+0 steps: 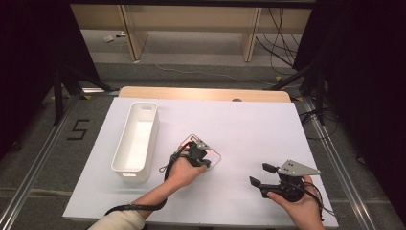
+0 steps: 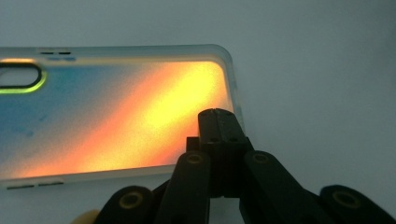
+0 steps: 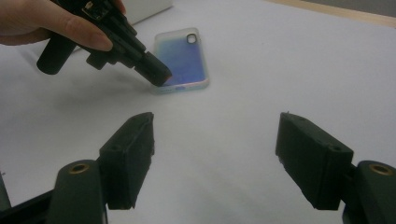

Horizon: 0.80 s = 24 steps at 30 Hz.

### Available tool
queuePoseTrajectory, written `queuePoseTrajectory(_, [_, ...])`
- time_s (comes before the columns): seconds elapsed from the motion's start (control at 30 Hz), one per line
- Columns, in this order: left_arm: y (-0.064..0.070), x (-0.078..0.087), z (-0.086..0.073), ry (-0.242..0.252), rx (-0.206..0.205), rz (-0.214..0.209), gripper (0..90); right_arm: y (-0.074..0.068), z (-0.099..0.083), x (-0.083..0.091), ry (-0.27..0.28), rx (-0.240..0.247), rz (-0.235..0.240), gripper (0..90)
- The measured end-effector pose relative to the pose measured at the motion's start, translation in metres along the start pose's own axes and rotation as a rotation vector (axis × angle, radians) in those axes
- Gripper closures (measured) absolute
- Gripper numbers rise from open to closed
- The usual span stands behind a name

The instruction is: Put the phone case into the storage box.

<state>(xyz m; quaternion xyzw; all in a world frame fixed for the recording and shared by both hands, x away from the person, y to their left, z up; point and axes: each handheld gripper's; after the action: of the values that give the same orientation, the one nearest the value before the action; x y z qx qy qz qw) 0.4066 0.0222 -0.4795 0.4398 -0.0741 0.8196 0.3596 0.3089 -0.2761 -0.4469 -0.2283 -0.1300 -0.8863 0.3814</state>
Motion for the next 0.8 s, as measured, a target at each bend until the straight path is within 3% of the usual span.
queuePoseTrajectory(0.07, [-0.0017, 0.0024, 0.0003, -0.027, 0.004, -0.007, 90.0, -0.0001, 0.0001, 0.0, 0.001, -0.002, -0.001, 29.2])
queuePoseTrajectory(0.1, [-0.0012, 0.0007, -0.0008, 0.001, 0.017, 0.001, 90.0, -0.0004, 0.0002, 0.0, 0.0, -0.005, 0.003, 29.2])
queuePoseTrajectory(0.37, [-0.0032, 0.0028, 0.0009, -0.032, 0.01, -0.001, 90.0, -0.0005, 0.0002, -0.0003, 0.0, -0.003, 0.002, 29.2])
queuePoseTrajectory(0.43, [-0.0026, 0.002, 0.0001, -0.014, 0.014, 0.015, 90.0, -0.0004, 0.0003, -0.0002, 0.002, -0.004, 0.001, 29.2])
queuePoseTrajectory(0.5, [-0.0043, 0.0041, 0.0006, -0.037, 0.009, 0.008, 90.0, 0.0, 0.0, -0.0002, 0.0, 0.0, 0.001, 29.2])
queuePoseTrajectory(0.53, [-0.004, 0.0028, -0.0004, -0.013, 0.015, 0.015, 90.0, -0.0003, 0.0001, -0.0001, 0.001, -0.003, 0.001, 29.2])
queuePoseTrajectory(0.8, [-0.0086, 0.0074, -0.0024, -0.023, 0.024, 0.043, 90.0, -0.0005, 0.0003, -0.0002, 0.003, -0.004, 0.002, 29.2])
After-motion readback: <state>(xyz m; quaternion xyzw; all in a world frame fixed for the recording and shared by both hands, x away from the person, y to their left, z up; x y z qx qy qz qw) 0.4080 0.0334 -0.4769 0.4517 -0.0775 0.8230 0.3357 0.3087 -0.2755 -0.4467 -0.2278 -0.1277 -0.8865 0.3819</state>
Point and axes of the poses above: each handheld gripper's, and its own axes: x roughly backward along the jaws, z roughly out of its top, y roughly to its right, and after that the axes turned 9 degrees about x, right-handed
